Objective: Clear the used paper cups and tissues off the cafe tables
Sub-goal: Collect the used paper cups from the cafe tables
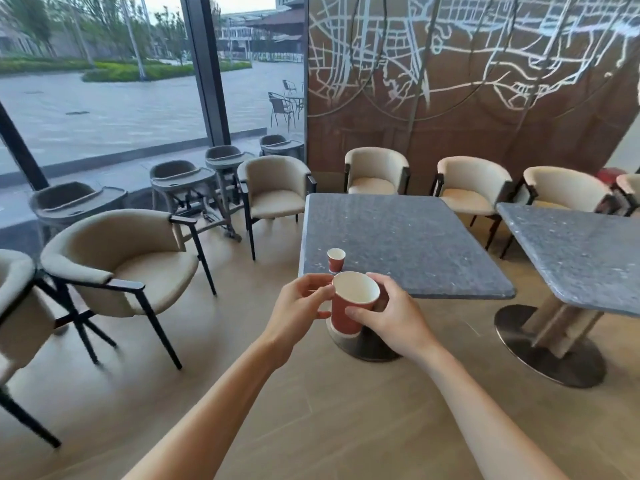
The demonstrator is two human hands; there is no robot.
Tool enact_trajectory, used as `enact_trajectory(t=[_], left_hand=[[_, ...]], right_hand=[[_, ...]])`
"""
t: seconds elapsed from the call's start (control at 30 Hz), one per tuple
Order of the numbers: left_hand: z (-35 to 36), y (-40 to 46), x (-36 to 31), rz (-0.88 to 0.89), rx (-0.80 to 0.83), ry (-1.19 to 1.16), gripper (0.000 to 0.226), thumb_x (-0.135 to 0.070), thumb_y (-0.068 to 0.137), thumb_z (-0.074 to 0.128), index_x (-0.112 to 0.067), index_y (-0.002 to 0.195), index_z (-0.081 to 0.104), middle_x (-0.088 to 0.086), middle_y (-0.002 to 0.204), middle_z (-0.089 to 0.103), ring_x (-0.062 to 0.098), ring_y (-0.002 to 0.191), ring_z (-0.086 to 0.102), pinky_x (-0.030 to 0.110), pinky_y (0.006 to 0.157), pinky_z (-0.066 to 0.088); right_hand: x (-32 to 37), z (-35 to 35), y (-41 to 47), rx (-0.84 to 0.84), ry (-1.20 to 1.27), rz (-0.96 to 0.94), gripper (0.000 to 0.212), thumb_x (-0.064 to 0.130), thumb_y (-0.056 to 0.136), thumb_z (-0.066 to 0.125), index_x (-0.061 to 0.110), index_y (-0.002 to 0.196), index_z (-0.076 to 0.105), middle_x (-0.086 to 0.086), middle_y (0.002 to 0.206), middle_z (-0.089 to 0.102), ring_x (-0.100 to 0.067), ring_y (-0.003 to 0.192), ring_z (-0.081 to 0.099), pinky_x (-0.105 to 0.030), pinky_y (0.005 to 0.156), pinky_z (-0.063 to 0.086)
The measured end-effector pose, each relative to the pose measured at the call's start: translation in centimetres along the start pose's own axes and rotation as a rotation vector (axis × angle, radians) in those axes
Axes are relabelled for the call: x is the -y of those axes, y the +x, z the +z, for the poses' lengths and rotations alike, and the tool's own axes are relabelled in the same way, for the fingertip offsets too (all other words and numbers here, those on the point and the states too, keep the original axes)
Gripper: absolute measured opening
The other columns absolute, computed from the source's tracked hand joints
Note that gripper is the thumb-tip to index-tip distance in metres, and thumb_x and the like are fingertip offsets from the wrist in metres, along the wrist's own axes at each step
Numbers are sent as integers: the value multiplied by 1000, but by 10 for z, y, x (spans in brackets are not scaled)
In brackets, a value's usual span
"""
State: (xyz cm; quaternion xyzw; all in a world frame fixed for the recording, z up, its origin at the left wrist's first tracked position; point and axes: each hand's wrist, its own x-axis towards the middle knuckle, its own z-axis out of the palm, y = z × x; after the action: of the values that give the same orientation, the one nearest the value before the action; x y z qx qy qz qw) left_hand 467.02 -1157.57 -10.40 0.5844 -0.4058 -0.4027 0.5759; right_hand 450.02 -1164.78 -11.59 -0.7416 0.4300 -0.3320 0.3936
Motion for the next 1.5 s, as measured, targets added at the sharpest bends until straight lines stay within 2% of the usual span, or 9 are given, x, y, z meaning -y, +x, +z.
enact_trajectory(t=[0.2, 0.37, 0.73, 0.83, 0.97, 1.1, 1.23, 1.37, 1.5], left_hand=[[3, 120, 25, -19, -24, 5, 16, -10, 95, 67, -8, 110, 73, 8, 102, 77, 16, 92, 74, 39, 83, 62], [8, 233, 43, -54, -58, 39, 17, -9, 94, 69, -8, 110, 73, 9, 105, 76, 20, 97, 74, 43, 87, 62], [7, 428, 82, -160, -21, 142, 21, -7, 91, 68, -12, 110, 75, 5, 97, 79, 23, 95, 75, 45, 93, 59], [5, 467, 103, -197, 24, 166, 21, -7, 90, 69, -12, 109, 76, 6, 96, 78, 25, 94, 75, 45, 92, 59], [4, 515, 137, -277, 97, 171, 21, -3, 90, 68, -22, 97, 74, 2, 91, 78, 19, 88, 74, 47, 94, 58], [4, 553, 167, -322, 131, 189, 20, -19, 73, 71, -29, 90, 74, 1, 91, 78, 25, 93, 75, 49, 94, 58], [3, 575, 196, -369, 159, 207, 23, -24, 69, 68, -31, 90, 74, 0, 93, 79, 22, 95, 74, 49, 93, 58], [1, 582, 219, -425, 164, 241, 22, -17, 74, 71, -28, 93, 73, 1, 94, 78, 22, 94, 74, 50, 91, 58], [6, 580, 240, -444, 154, 344, 24, -4, 83, 72, -20, 101, 74, -2, 95, 77, 13, 91, 73, 40, 91, 58]], right_hand=[[-35, 6, 114, 28, -61, 10, 69, 27, 75, 88, 28, 134, 53, 15, 117, 59, -2, 105, 54, 4, 74, 35], [-70, 9, 222, 96, -64, 20, 73, 31, 76, 87, 24, 140, 52, 9, 129, 61, -6, 116, 55, -12, 86, 38], [-142, 26, 404, 144, -76, 133, 68, 31, 70, 91, 26, 128, 57, 10, 118, 65, -7, 108, 61, -7, 77, 42], [-166, 39, 436, 145, -95, 188, 69, 31, 69, 92, 28, 127, 56, 9, 119, 65, -9, 108, 63, -9, 78, 44], [-199, 63, 471, 133, -176, 242, 73, 42, 66, 92, 27, 127, 56, 10, 121, 63, -13, 109, 62, -30, 92, 50], [-228, 80, 493, 114, -161, 297, 71, 38, 67, 93, 24, 126, 57, 10, 119, 61, -12, 107, 61, -18, 82, 46], [-251, 95, 505, 112, -140, 363, 68, 42, 65, 93, 30, 119, 55, 10, 117, 62, -11, 104, 62, -16, 79, 46], [-275, 110, 507, 161, -171, 419, 71, 41, 67, 92, 26, 126, 55, 10, 123, 59, -12, 109, 61, -21, 86, 48], [-296, 119, 502, 226, -217, 440, 75, 35, 71, 90, 19, 133, 51, 5, 126, 52, -13, 119, 52, -22, 92, 38]])
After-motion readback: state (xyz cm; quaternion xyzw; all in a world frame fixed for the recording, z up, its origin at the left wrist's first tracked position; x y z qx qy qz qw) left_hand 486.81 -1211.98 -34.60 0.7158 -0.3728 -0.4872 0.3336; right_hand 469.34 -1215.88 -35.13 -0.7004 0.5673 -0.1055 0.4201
